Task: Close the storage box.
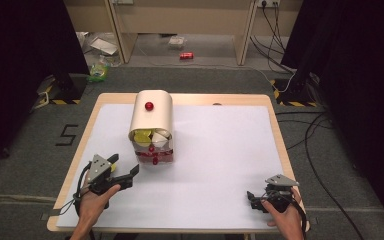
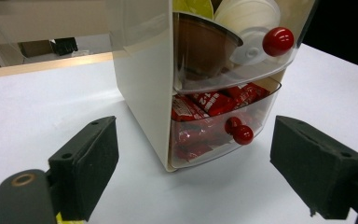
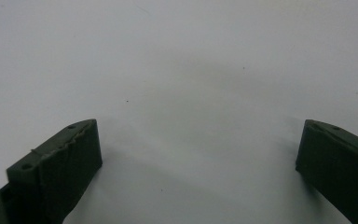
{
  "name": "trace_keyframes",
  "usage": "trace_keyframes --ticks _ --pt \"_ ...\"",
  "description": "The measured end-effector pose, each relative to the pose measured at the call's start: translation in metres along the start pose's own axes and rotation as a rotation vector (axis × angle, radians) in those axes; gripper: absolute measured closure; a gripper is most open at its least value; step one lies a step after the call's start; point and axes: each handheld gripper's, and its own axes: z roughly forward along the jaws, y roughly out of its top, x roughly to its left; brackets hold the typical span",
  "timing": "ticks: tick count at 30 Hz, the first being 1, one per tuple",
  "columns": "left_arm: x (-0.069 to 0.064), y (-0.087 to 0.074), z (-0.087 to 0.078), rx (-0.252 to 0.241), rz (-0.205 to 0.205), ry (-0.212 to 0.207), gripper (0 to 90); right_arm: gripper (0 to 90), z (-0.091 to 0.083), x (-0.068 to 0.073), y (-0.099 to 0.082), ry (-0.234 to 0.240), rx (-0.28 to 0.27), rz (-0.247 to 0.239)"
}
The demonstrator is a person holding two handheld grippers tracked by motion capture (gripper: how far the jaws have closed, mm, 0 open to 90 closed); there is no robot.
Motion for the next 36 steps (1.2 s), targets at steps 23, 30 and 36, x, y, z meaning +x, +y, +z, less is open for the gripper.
trace_keyframes --ticks 23,30,36 --pt "-0.011 -0.017 -0.006 0.016 0.023 -0.027 15.1 0.4 0.0 0.0 0.0 -0.001 -0.001 -0.002" --pt "-0.012 -0.022 -0.009 0.021 0.025 -0.044 15.1 0.4 0.0 0.0 0.0 -0.001 -0.001 -0.003" --pt "-0.014 -0.032 -0.01 0.045 0.042 -0.056 15.1 0.4 0.0 0.0 0.0 -0.001 0.001 0.0"
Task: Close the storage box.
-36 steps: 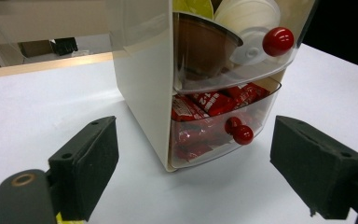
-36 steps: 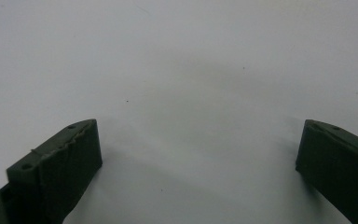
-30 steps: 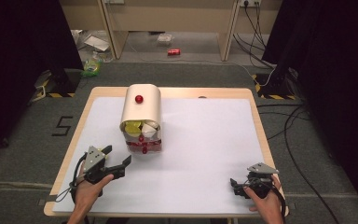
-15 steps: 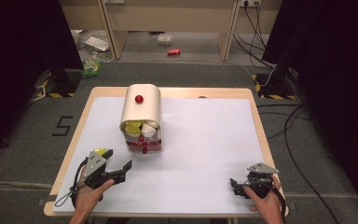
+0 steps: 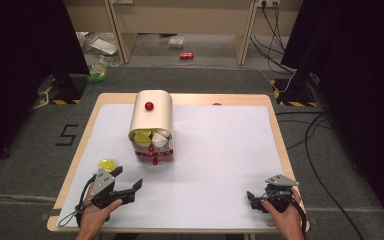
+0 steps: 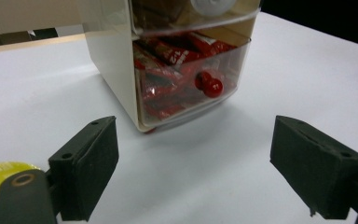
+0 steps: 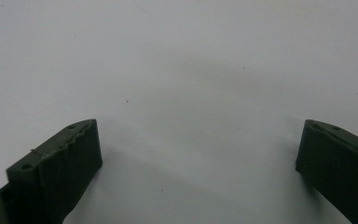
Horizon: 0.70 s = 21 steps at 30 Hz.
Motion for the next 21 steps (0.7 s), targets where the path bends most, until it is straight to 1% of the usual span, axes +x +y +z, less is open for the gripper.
trace_keyframes --ticks 1,2,3,4,6,7,8,10,11,13,14,15,16,17,18,20,21 --pt "0.0 -0.001 0.0 0.004 0.011 0.008 15.1 0.4 0.0 0.0 0.0 0.0 0.0 0.001" --pt "0.0 -0.003 -0.001 0.006 0.011 0.008 15.1 0.4 0.0 0.0 0.0 0.0 -0.001 -0.003" --pt "0.0 -0.005 -0.001 0.01 0.01 0.006 15.1 0.4 0.0 0.0 0.0 0.0 0.0 0.004" --pt "-0.001 -0.006 -0.001 0.017 0.004 -0.001 15.1 0.4 0.0 0.0 0.0 0.0 -0.001 -0.002" --pt "0.0 -0.009 -0.002 0.019 0.011 0.005 15.1 0.4 0.0 0.0 0.0 0.0 0.001 0.003" --pt "0.0 -0.01 -0.003 0.025 0.011 0.004 15.1 0.4 0.0 0.0 0.0 0.0 -0.002 -0.003" --pt "0.0 -0.012 -0.003 0.032 0.003 -0.003 15.1 0.4 0.0 0.0 0.0 0.0 0.0 0.003" --pt "0.001 -0.016 -0.005 0.039 0.002 -0.003 15.1 0.4 0.0 0.0 0.0 0.0 0.001 0.004" --pt "0.002 -0.017 -0.006 0.038 0.008 0.003 15.1 0.4 0.0 0.0 0.0 0.0 0.0 0.003" --pt "0.002 -0.02 -0.007 0.048 0.002 -0.003 15.1 0.4 0.0 0.0 0.0 0.0 0.0 0.001" --pt "0.004 -0.02 -0.009 0.052 0.013 0.005 15.1 0.4 0.0 0.0 0.0 0.0 0.001 0.004" --pt "0.004 -0.021 -0.009 0.052 0.01 0.005 15.1 0.4 0.0 0.0 0.0 0.0 -0.001 -0.003" --pt "0.004 -0.022 -0.01 0.056 0.012 0.006 15.1 0.4 0.0 0.0 0.0 0.0 0.0 0.001" --pt "0.004 -0.024 -0.01 0.062 0.004 -0.001 15.1 0.4 0.0 0.0 0.0 0.0 0.0 0.0" --pt "0.005 -0.024 -0.01 0.066 0.015 0.006 15.1 0.4 0.0 0.0 0.0 0.001 -0.001 -0.003" --pt "0.004 -0.026 -0.011 0.071 0.017 0.009 15.1 0.4 0.0 0.0 0.0 0.0 0.0 0.004" --pt "0.004 -0.027 -0.011 0.079 0.013 0.002 15.1 0.4 0.0 0.0 0.0 0.0 -0.001 -0.003"
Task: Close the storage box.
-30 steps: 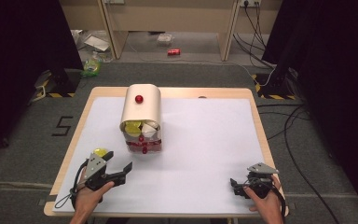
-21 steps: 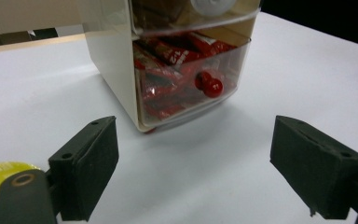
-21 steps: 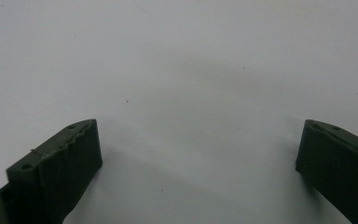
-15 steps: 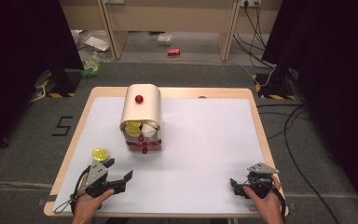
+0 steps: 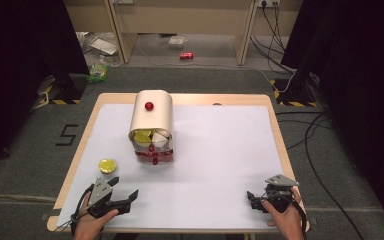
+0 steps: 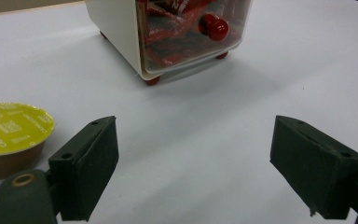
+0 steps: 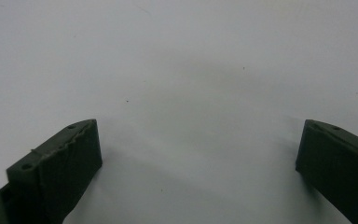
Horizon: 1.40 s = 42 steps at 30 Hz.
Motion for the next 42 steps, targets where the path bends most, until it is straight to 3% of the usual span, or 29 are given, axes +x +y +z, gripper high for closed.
trace_keyframes --ticks 16,42 --pt "-0.008 -0.011 -0.003 0.069 0.035 -0.018 15.1 0.4 0.0 0.001 0.0 0.0 0.002 0.006" --pt "-0.007 -0.032 -0.011 0.114 0.022 -0.012 14.9 0.4 0.0 0.001 0.0 0.0 0.002 0.006"
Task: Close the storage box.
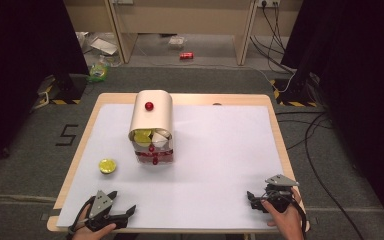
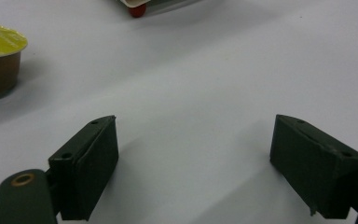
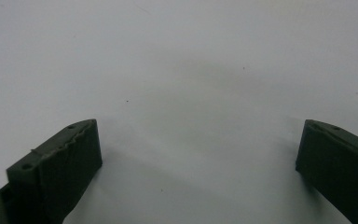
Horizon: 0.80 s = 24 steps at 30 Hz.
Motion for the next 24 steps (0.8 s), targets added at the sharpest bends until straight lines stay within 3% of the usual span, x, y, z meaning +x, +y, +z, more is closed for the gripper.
trace_keyframes --ticks 8,24 --pt "-0.0029 -0.0055 -0.0011 -0.032 -0.012 0.019 14.9 0.4 0.0 0.0 0.0 0.0 0.0 0.0" --pt "-0.0026 -0.005 -0.001 -0.025 -0.01 0.019 14.8 0.4 0.0 0.0001 0.0 0.0 0.0 0.0"
